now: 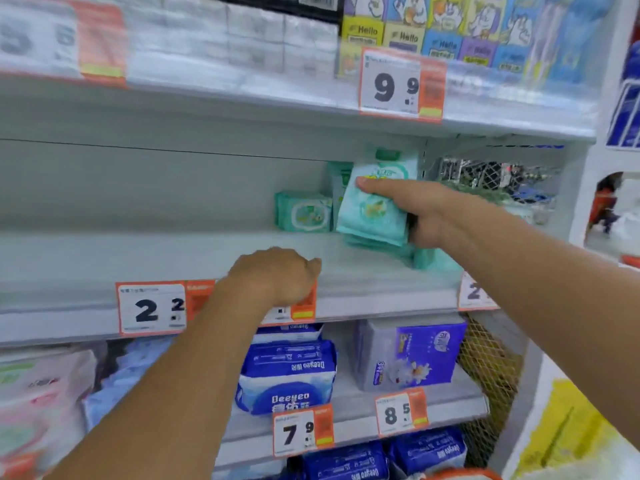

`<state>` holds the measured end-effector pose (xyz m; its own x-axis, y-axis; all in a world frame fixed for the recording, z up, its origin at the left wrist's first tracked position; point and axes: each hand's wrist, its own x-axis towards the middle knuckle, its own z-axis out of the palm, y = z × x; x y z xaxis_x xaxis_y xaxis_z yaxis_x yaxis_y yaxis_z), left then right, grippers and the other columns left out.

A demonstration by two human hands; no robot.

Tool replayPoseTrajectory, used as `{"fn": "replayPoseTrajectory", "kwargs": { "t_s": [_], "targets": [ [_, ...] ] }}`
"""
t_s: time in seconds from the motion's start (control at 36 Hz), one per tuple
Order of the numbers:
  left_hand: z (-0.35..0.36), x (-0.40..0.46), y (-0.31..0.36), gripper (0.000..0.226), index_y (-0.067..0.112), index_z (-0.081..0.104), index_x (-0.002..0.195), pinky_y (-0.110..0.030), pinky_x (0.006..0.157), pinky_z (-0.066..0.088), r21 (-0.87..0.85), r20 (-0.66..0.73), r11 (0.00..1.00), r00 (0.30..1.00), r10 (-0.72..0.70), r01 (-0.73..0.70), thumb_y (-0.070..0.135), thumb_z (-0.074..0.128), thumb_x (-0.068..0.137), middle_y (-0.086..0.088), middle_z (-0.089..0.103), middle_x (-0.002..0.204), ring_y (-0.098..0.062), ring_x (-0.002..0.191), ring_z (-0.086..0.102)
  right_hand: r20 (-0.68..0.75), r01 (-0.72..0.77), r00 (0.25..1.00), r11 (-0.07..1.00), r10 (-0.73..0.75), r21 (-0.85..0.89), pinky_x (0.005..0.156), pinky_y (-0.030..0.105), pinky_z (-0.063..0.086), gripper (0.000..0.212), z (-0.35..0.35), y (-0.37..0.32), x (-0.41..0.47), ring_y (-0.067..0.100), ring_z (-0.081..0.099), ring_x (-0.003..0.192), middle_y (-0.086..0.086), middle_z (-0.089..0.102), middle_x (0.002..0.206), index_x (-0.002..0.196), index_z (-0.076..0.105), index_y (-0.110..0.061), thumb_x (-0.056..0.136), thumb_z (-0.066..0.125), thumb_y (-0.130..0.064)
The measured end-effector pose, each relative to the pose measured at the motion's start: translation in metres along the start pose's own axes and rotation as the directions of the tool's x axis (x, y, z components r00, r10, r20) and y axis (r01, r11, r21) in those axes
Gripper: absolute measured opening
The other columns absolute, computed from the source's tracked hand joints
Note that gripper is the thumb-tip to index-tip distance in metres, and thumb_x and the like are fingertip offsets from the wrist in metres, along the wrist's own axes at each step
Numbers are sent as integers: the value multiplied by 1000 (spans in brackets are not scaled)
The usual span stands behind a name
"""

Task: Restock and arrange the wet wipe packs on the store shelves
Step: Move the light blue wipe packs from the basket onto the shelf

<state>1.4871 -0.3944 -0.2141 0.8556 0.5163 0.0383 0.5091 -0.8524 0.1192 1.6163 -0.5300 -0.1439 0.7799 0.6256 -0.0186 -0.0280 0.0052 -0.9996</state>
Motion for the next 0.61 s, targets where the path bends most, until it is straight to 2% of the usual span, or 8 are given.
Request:
{"fn": "replayPoseTrajectory", "kwargs": {
  "t_s": [0.06,0.14,0.19,0.28,0.39,0.42,0.5,0.61],
  "targets": [
    [0,10,-2,63,27,52,139,-39,102,37,3,47,1000,999,-21,20,62,22,96,-6,48,147,-30,128,47,19,-11,1000,997,12,-78,56,35,62,12,8,-8,26,17,74,63,5,76,76,87,70,-15,84,77,-24],
    [-13,18,-4,81,31,55,136,-39,104,40,20,148,999,988,36,-40,72,26,72,-1,48,146,-26,126,48,0,-44,999,970,45,-238,63,38,63,19,16,0,63,17,74,67,4,77,84,91,70,-15,80,82,-25],
    [-22,21,-8,71,31,59,129,-40,106,39,49,241,991,965,105,-121,69,29,76,3,52,142,-22,123,50,-35,-51,998,956,43,-289,61,36,62,25,14,12,88,17,73,67,5,76,90,94,70,-12,76,85,-20],
    [-32,28,-25,49,40,46,143,-32,117,26,47,318,977,931,182,-207,55,45,96,14,40,153,-12,138,38,-132,-60,991,931,13,-359,80,45,60,67,-1,35,139,25,73,90,8,75,104,107,68,-10,49,100,-21],
    [-36,39,-42,65,47,37,146,-34,119,25,3,349,980,919,185,-198,58,62,86,16,38,153,-8,139,37,-204,5,973,889,-111,-458,97,50,54,92,-30,67,223,33,64,112,13,63,128,126,58,-13,43,95,-31],
    [-35,42,-42,66,47,37,146,-34,119,26,10,354,979,917,187,-203,57,62,86,16,38,153,-8,139,37,-190,30,973,883,-134,-469,99,51,52,92,-18,63,211,34,61,117,14,60,133,133,55,-12,51,92,-31],
    [-36,47,-40,67,47,36,146,-36,119,27,25,353,975,915,196,-219,59,63,86,17,38,153,-9,139,38,-196,-6,969,774,-153,-633,104,47,48,50,9,43,169,36,57,123,17,59,132,131,56,-2,87,73,-19],
    [-36,47,-43,66,49,37,145,-37,119,26,10,361,976,911,197,-215,61,62,84,17,37,153,-10,140,36,-199,-71,956,490,-215,-869,89,36,54,31,9,27,152,36,62,115,20,62,124,122,60,3,92,60,-3]
  ]
}}
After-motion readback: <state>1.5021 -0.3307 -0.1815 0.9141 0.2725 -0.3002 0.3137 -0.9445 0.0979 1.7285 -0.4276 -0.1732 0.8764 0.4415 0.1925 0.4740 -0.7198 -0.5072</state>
